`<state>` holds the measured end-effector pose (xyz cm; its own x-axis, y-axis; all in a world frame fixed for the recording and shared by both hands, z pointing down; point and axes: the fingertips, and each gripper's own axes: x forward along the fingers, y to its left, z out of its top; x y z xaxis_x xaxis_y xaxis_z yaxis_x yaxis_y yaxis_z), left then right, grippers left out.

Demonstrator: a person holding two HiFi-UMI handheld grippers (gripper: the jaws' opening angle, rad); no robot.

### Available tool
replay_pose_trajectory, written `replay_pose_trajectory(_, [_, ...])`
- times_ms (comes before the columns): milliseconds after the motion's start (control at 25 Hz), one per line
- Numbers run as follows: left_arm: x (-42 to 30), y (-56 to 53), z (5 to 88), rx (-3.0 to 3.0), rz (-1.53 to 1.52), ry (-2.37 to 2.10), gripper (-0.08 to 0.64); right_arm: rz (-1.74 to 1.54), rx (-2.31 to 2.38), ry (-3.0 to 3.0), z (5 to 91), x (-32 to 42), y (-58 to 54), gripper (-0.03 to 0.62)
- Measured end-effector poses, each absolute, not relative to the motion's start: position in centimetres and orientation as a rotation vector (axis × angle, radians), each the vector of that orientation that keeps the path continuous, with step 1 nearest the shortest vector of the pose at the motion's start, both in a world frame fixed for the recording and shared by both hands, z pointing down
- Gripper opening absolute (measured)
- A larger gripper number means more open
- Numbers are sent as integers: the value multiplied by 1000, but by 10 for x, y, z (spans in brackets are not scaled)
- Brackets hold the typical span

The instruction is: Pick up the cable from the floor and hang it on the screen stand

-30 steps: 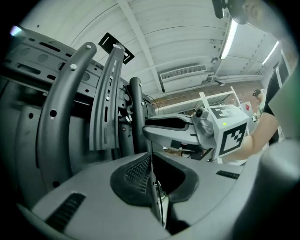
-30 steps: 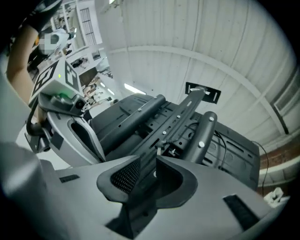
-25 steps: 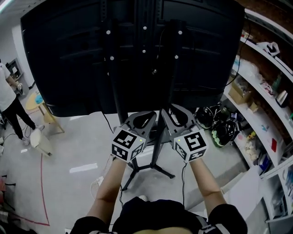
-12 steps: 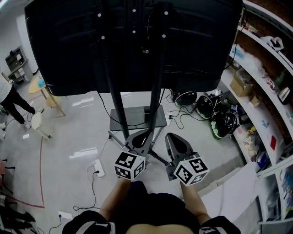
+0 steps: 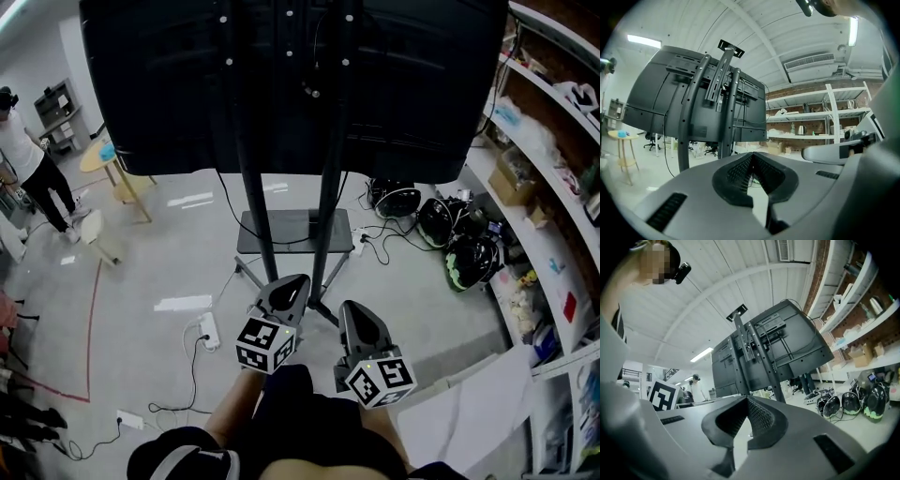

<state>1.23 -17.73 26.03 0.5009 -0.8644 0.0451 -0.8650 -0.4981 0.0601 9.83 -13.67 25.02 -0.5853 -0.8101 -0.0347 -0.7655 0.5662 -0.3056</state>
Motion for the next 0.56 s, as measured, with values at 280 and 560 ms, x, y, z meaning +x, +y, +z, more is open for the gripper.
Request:
replay_pose_trajectory(280, [16, -167, 267, 2661, 47, -1518, 8, -281, -1358, 2647, 244, 102, -124, 23])
replay_pose_trajectory(560, [12, -150, 294, 2595, 95, -1500, 8, -348, -1338, 2664, 260, 98, -110, 23])
